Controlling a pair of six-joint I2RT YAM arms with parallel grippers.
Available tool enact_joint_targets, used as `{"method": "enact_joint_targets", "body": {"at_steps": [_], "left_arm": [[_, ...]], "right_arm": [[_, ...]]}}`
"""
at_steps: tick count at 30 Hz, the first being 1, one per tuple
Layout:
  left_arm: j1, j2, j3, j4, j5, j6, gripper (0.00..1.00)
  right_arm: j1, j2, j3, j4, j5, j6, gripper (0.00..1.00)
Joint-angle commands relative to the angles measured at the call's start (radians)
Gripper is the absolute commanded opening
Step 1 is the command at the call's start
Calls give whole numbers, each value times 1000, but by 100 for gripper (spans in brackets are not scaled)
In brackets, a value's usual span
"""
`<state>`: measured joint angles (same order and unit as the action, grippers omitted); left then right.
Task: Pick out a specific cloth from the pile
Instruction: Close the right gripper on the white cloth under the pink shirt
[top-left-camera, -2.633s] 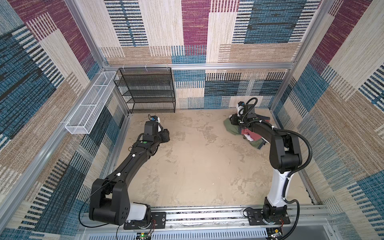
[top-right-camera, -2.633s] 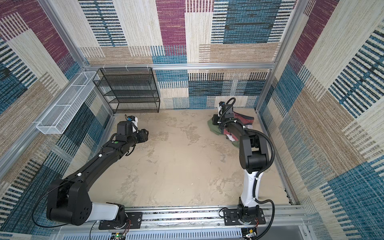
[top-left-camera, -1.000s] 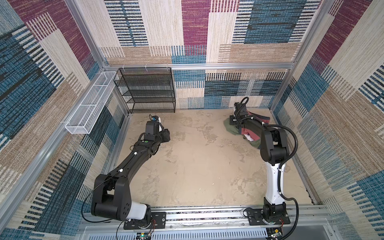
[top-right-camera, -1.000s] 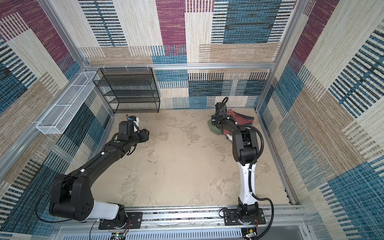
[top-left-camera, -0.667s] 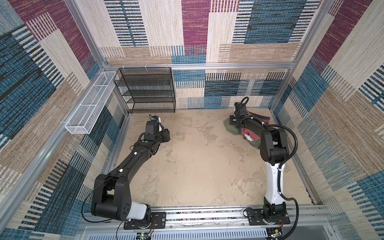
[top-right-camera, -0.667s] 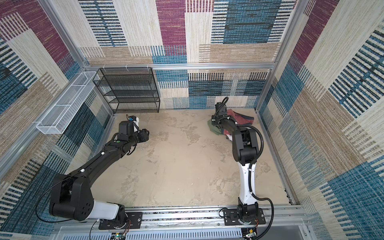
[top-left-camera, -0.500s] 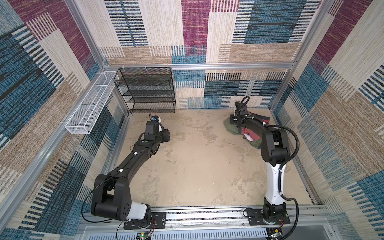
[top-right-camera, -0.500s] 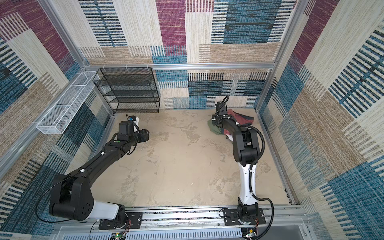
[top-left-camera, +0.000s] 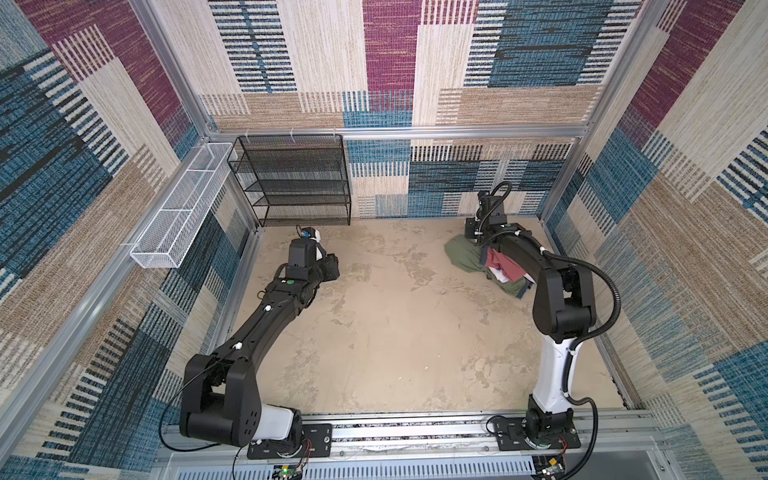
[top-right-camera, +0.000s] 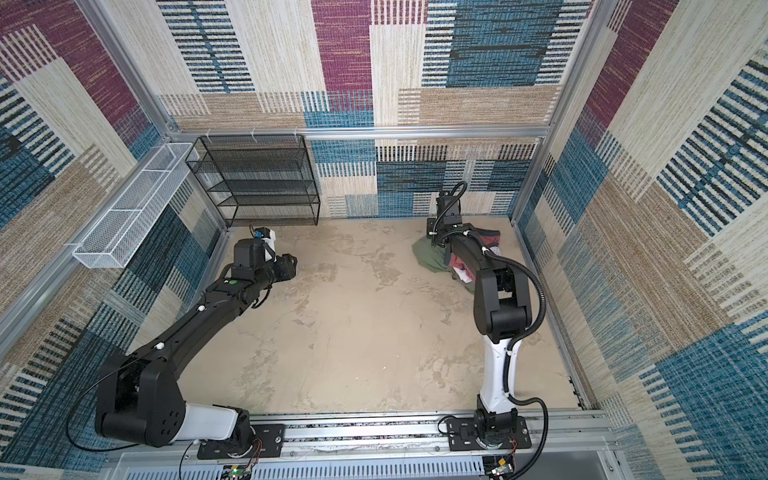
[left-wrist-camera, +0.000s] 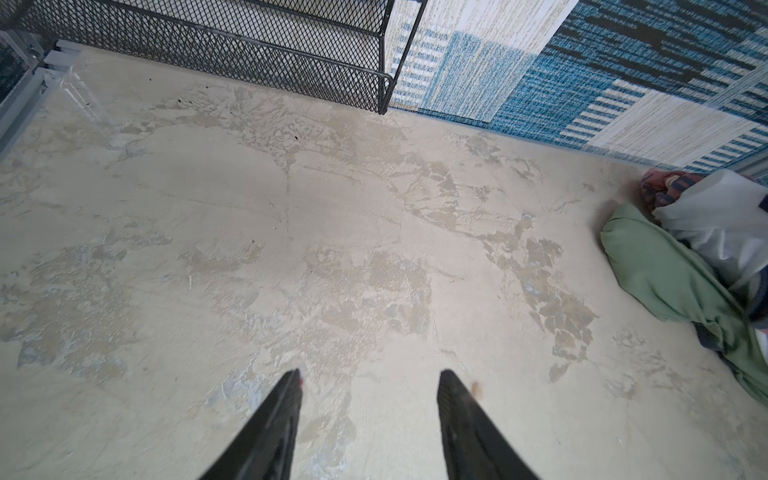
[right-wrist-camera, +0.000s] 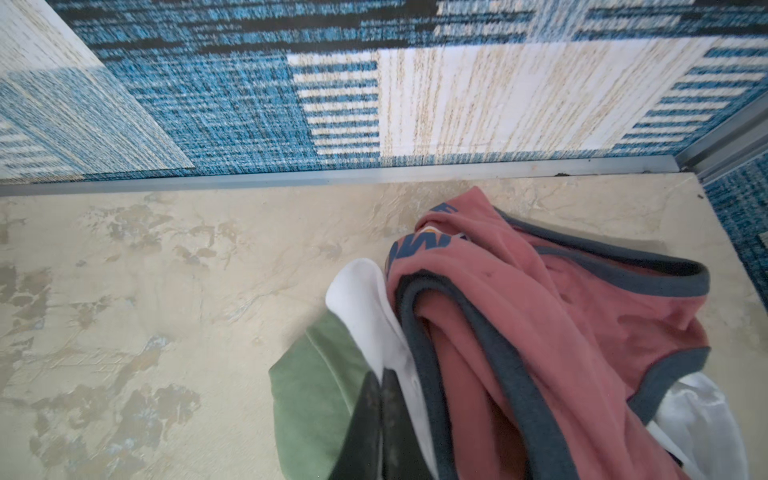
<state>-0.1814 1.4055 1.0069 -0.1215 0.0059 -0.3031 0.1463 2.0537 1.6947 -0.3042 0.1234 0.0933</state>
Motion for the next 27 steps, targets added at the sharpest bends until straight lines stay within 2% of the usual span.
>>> {"method": "enact_joint_targets", "body": {"at_steps": [1,27], "left_arm": [[0,-11,14,-16,14,2,56],[0,-52,25,-39,52,-5,54]], "right_arm": [[-2,-25,8,35,-6,8,0],[-24,-194,1,14,-73,26,0]]}}
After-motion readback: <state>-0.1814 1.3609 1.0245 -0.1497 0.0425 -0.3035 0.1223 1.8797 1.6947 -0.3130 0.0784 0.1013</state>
